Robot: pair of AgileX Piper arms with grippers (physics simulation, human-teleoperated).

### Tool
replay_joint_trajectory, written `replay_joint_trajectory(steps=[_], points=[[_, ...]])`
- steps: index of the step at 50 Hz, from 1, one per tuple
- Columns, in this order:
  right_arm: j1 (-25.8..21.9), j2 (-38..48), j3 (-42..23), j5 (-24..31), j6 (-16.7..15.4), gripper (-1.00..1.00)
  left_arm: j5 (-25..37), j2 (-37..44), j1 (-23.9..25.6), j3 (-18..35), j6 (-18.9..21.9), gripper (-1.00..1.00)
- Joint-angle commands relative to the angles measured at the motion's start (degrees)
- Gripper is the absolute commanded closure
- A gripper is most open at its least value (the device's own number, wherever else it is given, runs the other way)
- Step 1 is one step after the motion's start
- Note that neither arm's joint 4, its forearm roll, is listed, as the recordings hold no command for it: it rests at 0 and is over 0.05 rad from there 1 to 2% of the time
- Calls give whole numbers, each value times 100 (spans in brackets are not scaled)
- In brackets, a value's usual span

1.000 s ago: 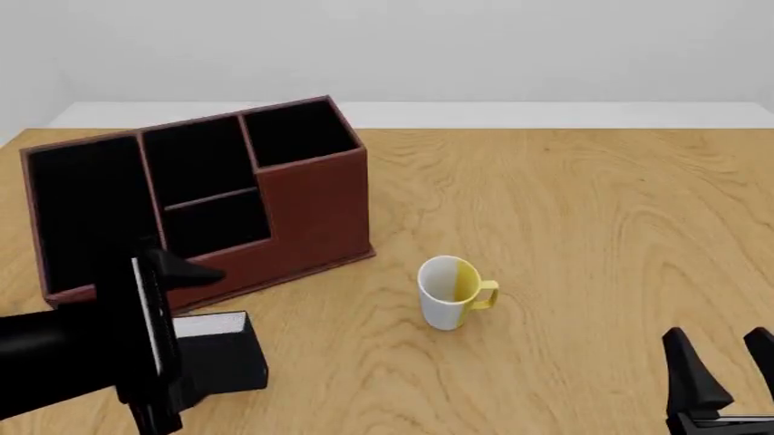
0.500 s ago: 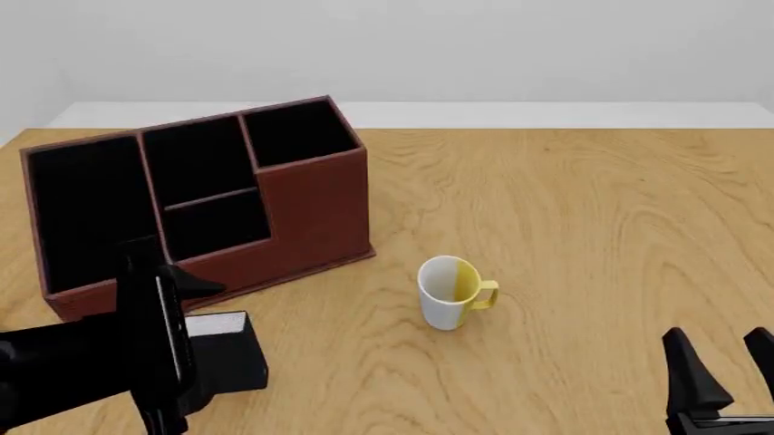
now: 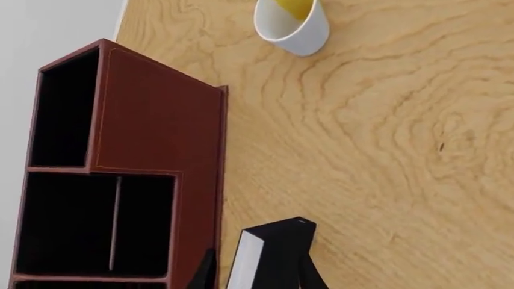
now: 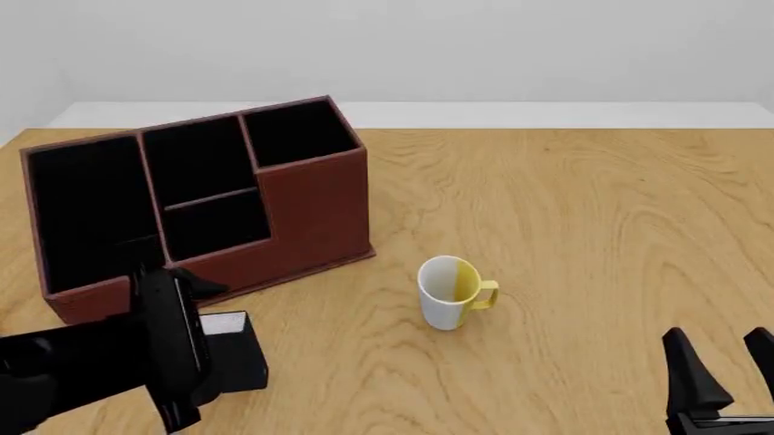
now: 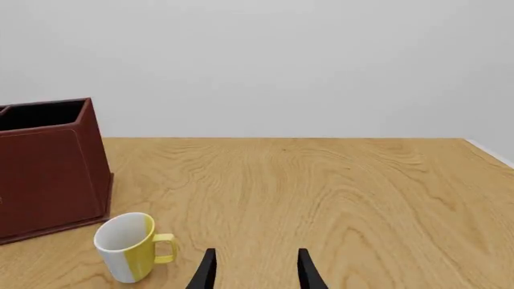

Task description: Pick up the book and place it in the front compartment of the caddy.

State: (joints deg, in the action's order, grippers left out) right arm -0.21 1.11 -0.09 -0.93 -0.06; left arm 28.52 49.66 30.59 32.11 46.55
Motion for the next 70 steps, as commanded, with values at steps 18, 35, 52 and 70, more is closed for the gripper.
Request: replay_joint_trajectory(steps=[18,35,52,70], points=[[0,-1,0,0,-1,-100,-356,306,-385,-226,31,-100],[-1,1,0,0,0,-100,-430,375,-631,-269,109,-100],[0,0,0,0,0,-100,-559,520,-860,-250,143,-100],[1,1,0,0,0,-100,-615,687,-922,-295,-35,-100]])
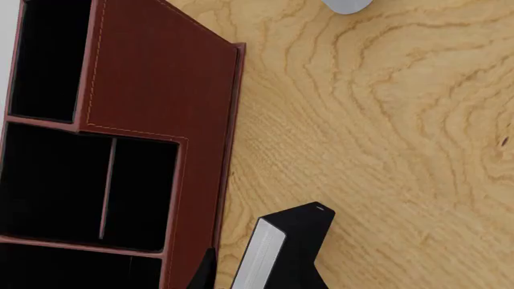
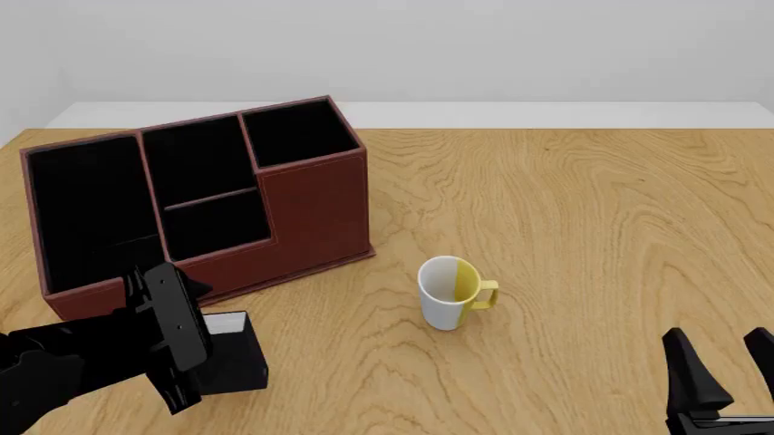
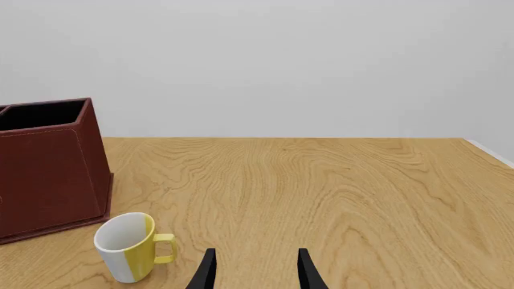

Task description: Pick up the book and place it in the front compartment of the caddy.

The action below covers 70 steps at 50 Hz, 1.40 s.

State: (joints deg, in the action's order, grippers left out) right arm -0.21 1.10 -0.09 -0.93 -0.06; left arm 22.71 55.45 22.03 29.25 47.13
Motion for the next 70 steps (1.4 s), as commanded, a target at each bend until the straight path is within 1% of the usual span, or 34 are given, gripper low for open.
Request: replay_joint_trajectory(steps=[1,11,17,22,31,32,33,34,35,37,38,39,41,42,43,44,45,46,47,49,51,53,54,57,59,61,62,63,66,68,70], points=[[0,-1,0,0,1,-100,-51,125,-94,-9,-91,-100],[1,0,0,0,0,-100,-48,293,-156,-58,-242,-100],[0,1,0,0,0,-100,-102,404,-300,-51,-189,-100],[-1,0,0,0,-1,-100,-102,548,-419,31,-238,-100],[1,-2,0,1,0,-100,-120,650,-563,-57,-155,-100],[0,2,0,-1,0,-100,-11,656,-491,-9,-323,-100],[1,-2,0,1,-1,-100,-112,629,-556,-50,-173,-100],[0,-1,0,1,-1,-100,-324,459,-578,-250,247,100],[0,-1,0,1,-1,-100,-327,458,-578,-253,247,100],[0,0,0,0,0,-100,-533,362,-716,-230,448,100],[0,0,0,0,-1,-100,-510,262,-661,-218,475,100],[-1,0,0,0,-2,-100,-593,215,-714,-270,635,100],[0,-2,0,1,1,-100,-575,-23,-567,-399,792,100],[-1,1,0,0,-1,-100,-746,-15,-711,-451,995,100],[0,0,0,0,-1,-100,-915,50,-865,-570,1291,100],[0,1,0,0,-2,-100,-796,-221,-652,-644,1288,100],[0,-2,0,1,0,-100,-682,-577,-407,-793,1397,100],[-1,0,0,0,0,-100,-544,-835,-207,-848,1411,100],[0,0,0,0,-1,-100,-302,-995,-20,-752,1239,100],[1,-3,0,1,0,-100,-189,-1229,130,-687,1202,100],[-1,0,0,0,0,-100,-89,-1302,216,-636,1174,100],[0,2,0,-1,0,-100,-124,-1376,220,-607,1250,100],[0,0,0,0,-1,-100,-15,-1422,292,-520,1176,100],[1,-1,0,0,1,-100,152,-1603,422,-408,1156,100],[0,-1,0,0,0,-100,431,-1820,686,-113,828,100],[0,-2,0,1,0,-100,485,-1841,637,-75,1026,100],[1,-2,0,1,0,-100,607,-1804,651,114,945,100],[0,3,0,-1,1,-100,685,-1891,712,166,977,100],[0,0,0,0,-1,-100,743,-1784,580,413,1024,100],[0,0,0,0,0,-100,605,-1663,364,520,1168,100],[1,0,0,0,0,-100,593,-1661,298,585,1351,100]])
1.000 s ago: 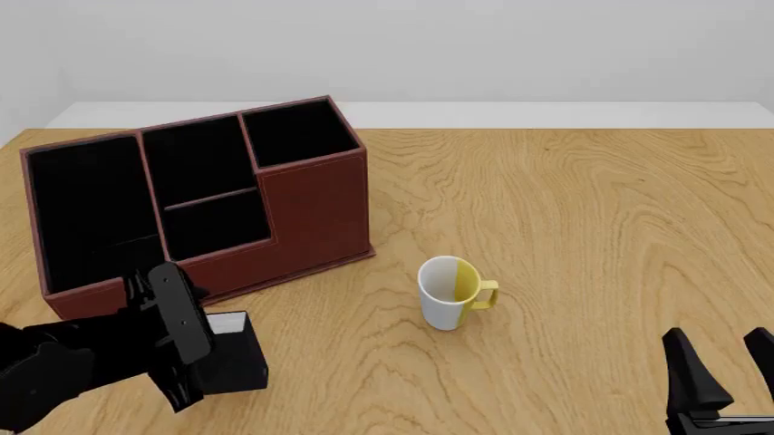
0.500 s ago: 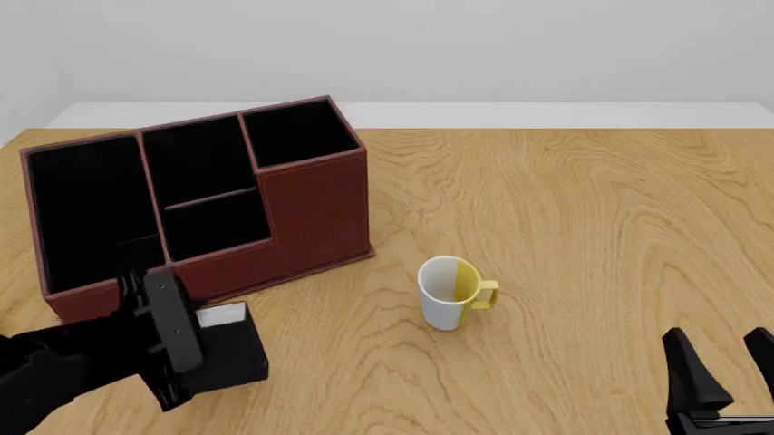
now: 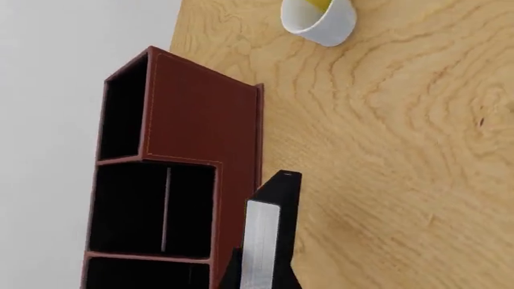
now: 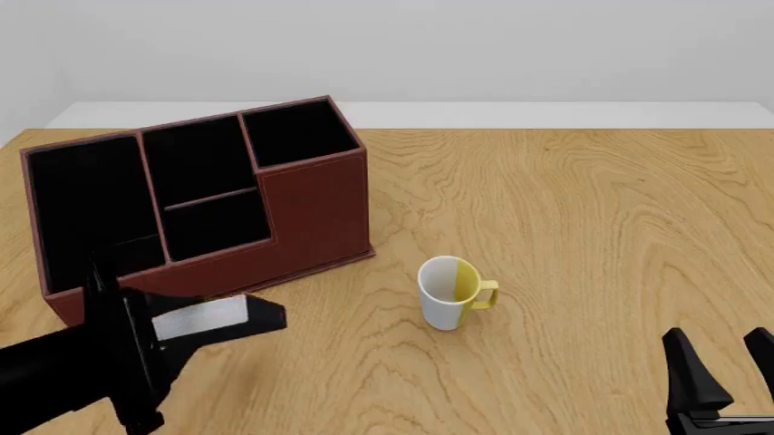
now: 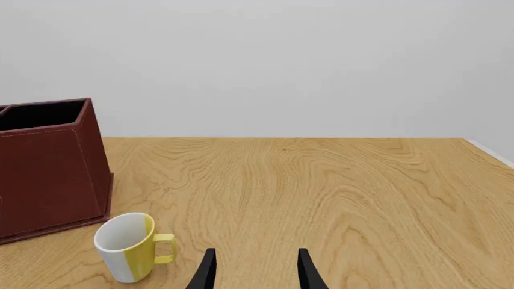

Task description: Pick up the book and place it in the front compartment of the caddy.

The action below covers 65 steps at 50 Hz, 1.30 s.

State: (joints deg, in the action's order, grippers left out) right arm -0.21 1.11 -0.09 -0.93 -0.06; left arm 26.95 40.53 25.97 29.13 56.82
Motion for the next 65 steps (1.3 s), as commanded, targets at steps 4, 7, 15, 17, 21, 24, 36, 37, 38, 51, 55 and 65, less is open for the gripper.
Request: replay_joint_trajectory(steps=[4,7,15,17,21,24,36,37,38,51,55,65], points=[[0,1,0,0,0,-100,-68,58,-494,797,825,100],[0,-1,0,0,0,-100,-182,59,-502,977,984,100],[1,1,0,0,0,-100,-651,407,-786,1226,1420,100],[-1,1,0,-1,-1,-100,-892,473,-858,1213,1558,100],[1,1,0,0,1,-100,-1044,617,-892,1284,1654,100],[1,0,0,0,0,-100,-1179,688,-949,1312,1742,100],[1,0,0,0,0,-100,-1878,1145,-1340,1340,2077,100],[0,-2,0,1,-1,-100,-2056,1210,-1408,1295,2173,100],[0,0,0,0,0,-100,-2084,1292,-1461,1329,2174,100],[0,-1,0,0,0,-100,-2628,1826,-1700,1547,2206,100],[0,0,0,0,0,-100,-2763,1894,-1667,1497,2237,100],[-1,2,0,-1,0,-100,-2873,2029,-1502,1578,2035,100]])
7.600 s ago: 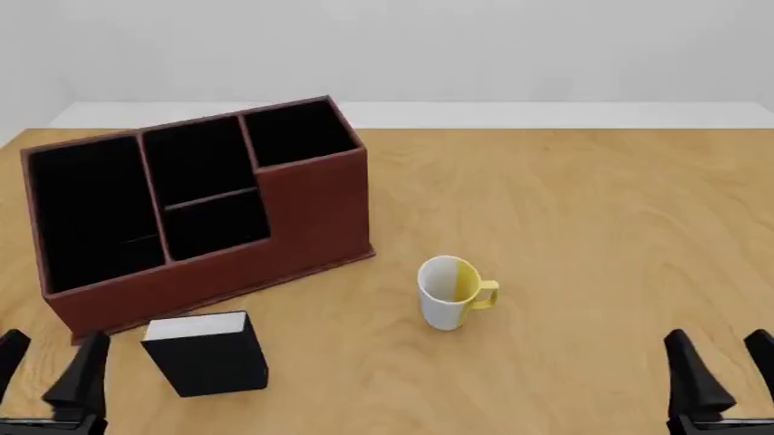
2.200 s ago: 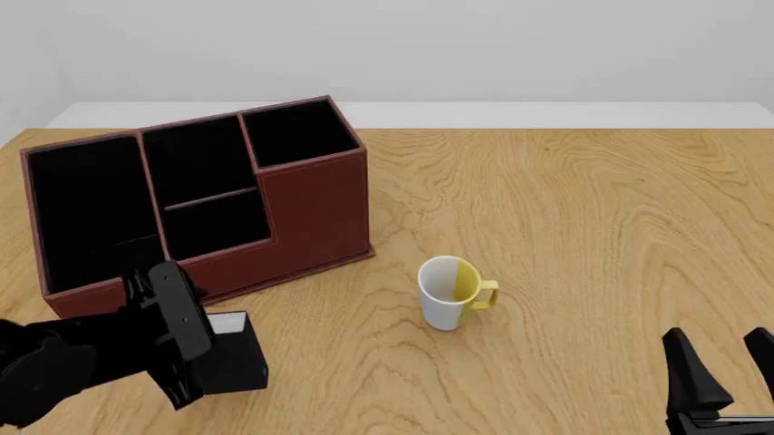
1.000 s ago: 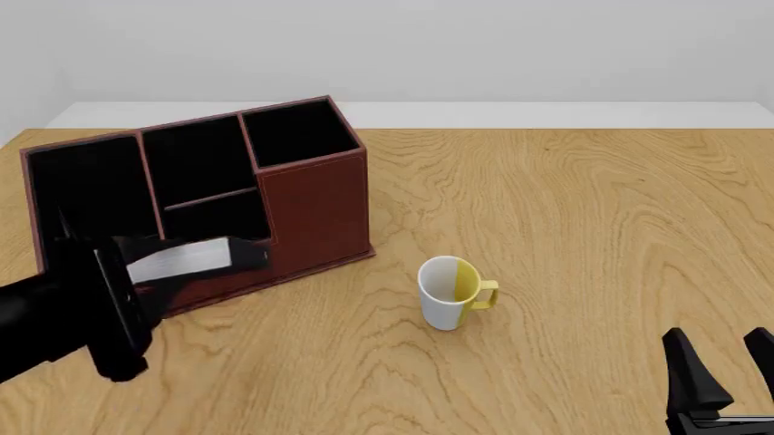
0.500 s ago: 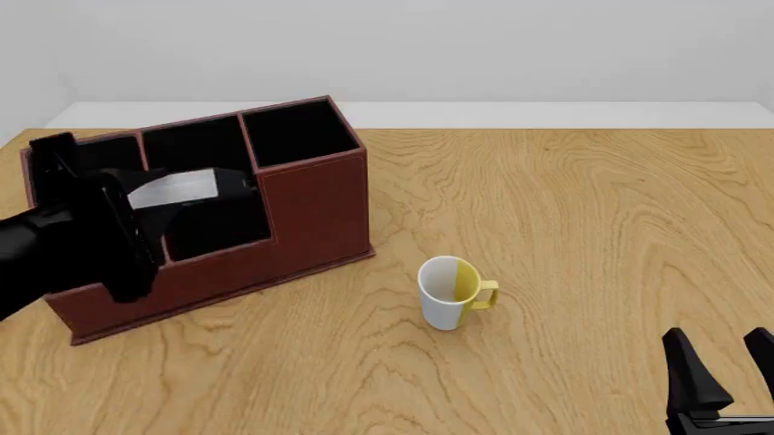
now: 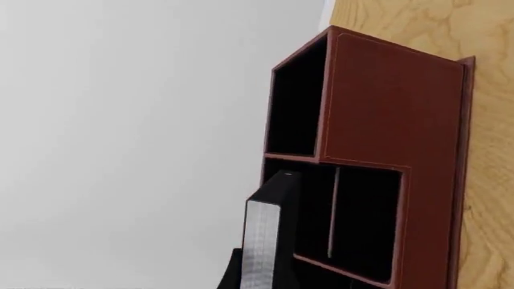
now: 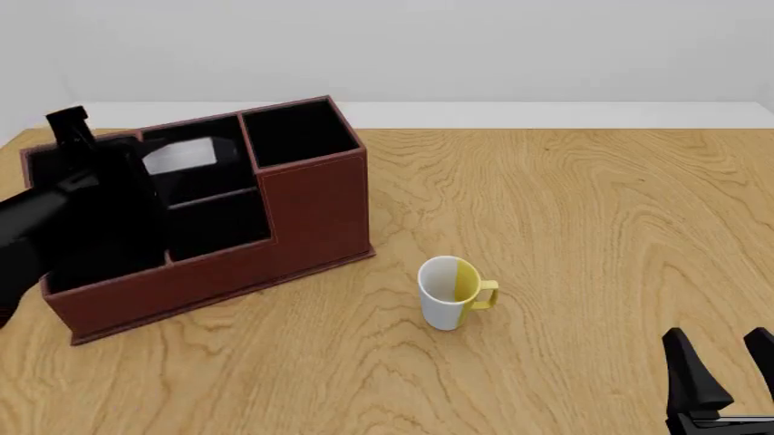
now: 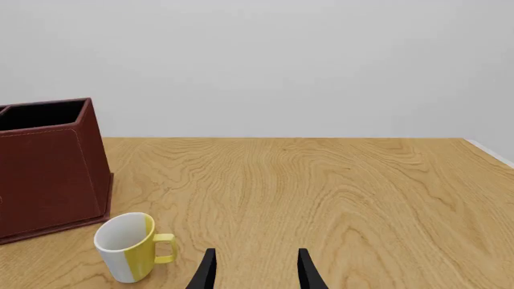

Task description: Pick up the book and place it in the front compartment of the caddy.

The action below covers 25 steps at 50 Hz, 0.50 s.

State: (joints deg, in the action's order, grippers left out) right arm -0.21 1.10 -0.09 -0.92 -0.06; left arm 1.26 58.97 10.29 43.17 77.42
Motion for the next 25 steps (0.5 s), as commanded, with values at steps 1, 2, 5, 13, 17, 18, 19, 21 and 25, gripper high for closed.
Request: replay_joint_trajectory(steps=[1,2,5,13,17,18,19,21,25], points=[[0,0,0,0,-1,-100,-321,230,37,204,-31,100],[0,2,0,-1,0,-100,-321,246,32,222,-46,100],[1,1,0,-1,0,-100,-356,313,27,265,-80,100],[0,1,0,-1,0,-100,73,402,-52,784,-471,100],[0,0,0,0,1,-100,252,414,-85,940,-468,100],[0,1,0,0,0,-100,307,406,-75,989,-498,100],[-1,0,0,0,0,-100,351,411,-73,1038,-493,100],[1,0,0,0,1,-100,367,447,-86,1124,-485,100],[1,2,0,-1,0,-100,552,456,-54,1243,-502,100]])
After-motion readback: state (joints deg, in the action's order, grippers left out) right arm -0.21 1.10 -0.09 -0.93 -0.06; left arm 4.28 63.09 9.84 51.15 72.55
